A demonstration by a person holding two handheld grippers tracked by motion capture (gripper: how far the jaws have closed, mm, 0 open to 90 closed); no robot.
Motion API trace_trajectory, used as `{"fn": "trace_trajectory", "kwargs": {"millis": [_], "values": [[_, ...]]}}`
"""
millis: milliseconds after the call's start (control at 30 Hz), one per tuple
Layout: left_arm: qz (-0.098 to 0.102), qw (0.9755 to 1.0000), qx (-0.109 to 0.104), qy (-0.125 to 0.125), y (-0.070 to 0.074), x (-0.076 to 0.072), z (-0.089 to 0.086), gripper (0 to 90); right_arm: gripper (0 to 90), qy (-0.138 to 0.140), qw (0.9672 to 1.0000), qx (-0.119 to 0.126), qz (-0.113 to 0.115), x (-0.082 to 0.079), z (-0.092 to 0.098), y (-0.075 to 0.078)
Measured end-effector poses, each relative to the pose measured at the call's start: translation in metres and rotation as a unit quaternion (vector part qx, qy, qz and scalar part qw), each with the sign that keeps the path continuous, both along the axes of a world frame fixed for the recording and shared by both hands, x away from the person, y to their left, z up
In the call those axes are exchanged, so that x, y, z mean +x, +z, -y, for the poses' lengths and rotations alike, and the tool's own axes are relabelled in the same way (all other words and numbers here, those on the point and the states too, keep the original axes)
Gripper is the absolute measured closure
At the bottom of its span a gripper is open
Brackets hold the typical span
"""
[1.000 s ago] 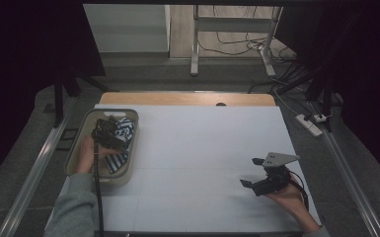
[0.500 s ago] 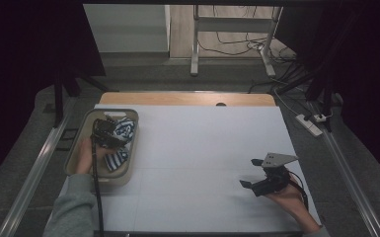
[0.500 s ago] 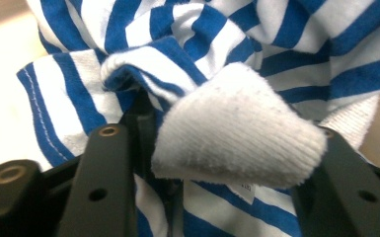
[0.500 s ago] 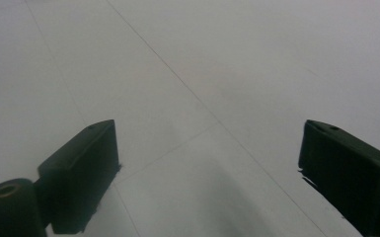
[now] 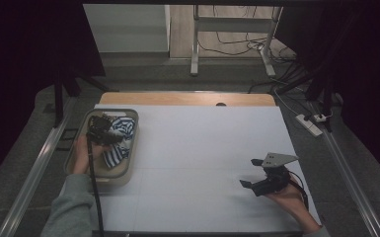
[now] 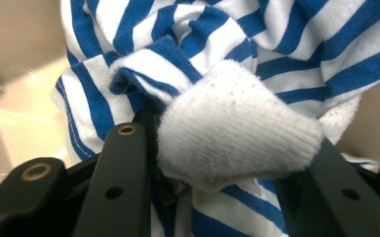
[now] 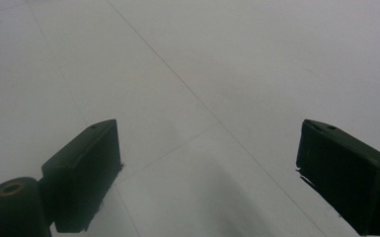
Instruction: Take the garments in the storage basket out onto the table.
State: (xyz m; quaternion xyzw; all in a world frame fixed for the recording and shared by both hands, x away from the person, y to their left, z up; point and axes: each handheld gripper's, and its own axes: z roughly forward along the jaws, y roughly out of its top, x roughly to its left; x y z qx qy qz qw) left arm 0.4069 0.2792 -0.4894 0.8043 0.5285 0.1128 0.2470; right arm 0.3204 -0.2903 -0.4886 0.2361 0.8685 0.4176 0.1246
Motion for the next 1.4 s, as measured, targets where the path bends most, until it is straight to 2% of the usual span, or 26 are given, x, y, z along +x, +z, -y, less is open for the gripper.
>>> {"fn": "trace_trajectory", "kwargs": {"millis": [233,367,500,667,800,1000,1067,1100,1200,1300,1400], "values": [[0.045,0.9982,-0.041,0.007,0.015,-0.010,-0.007,60.8,10.0,0.001,0.9999,0.016,-0.002,0.000,0.000,0.001],[0.081,0.9948,-0.061,0.013,0.026,-0.016,-0.010,60.8,10.0,0.001,0.9999,0.011,-0.003,0.000,0.000,0.001],[0.102,0.9920,-0.074,0.006,0.036,-0.022,-0.010,60.7,10.2,0.001,0.9999,0.013,-0.003,0.000,0.000,0.001],[0.116,0.9878,-0.104,0.005,0.042,-0.026,-0.012,60.6,10.2,-0.001,0.9999,0.011,-0.002,0.000,0.000,0.001],[0.125,0.9855,-0.115,0.009,0.044,-0.029,-0.016,60.6,10.2,-0.001,0.9999,0.011,0.001,0.000,0.000,0.001],[0.142,0.9797,-0.141,0.008,0.051,-0.034,-0.020,60.5,10.2,-0.001,1.0000,0.010,-0.001,0.001,0.001,0.001],[0.150,0.9771,-0.151,0.004,0.053,-0.036,-0.020,60.4,10.2,-0.002,1.0000,0.009,0.000,0.000,0.000,0.001],[0.157,0.9750,-0.158,0.000,0.055,-0.038,-0.021,60.4,10.2,-0.001,1.0000,0.009,0.000,0.001,0.000,0.000],[0.160,0.9739,-0.161,0.000,0.057,-0.039,-0.022,60.4,10.2,0.000,1.0000,0.009,-0.003,0.002,-0.001,-0.001],[0.167,0.9698,-0.177,-0.001,0.060,-0.041,-0.023,60.4,10.2,-0.001,1.0000,0.007,-0.003,0.002,0.000,-0.001],[0.175,0.9674,-0.183,0.000,0.063,-0.043,-0.024,60.4,10.3,-0.002,0.9999,0.012,-0.002,0.002,0.000,-0.001]]}}
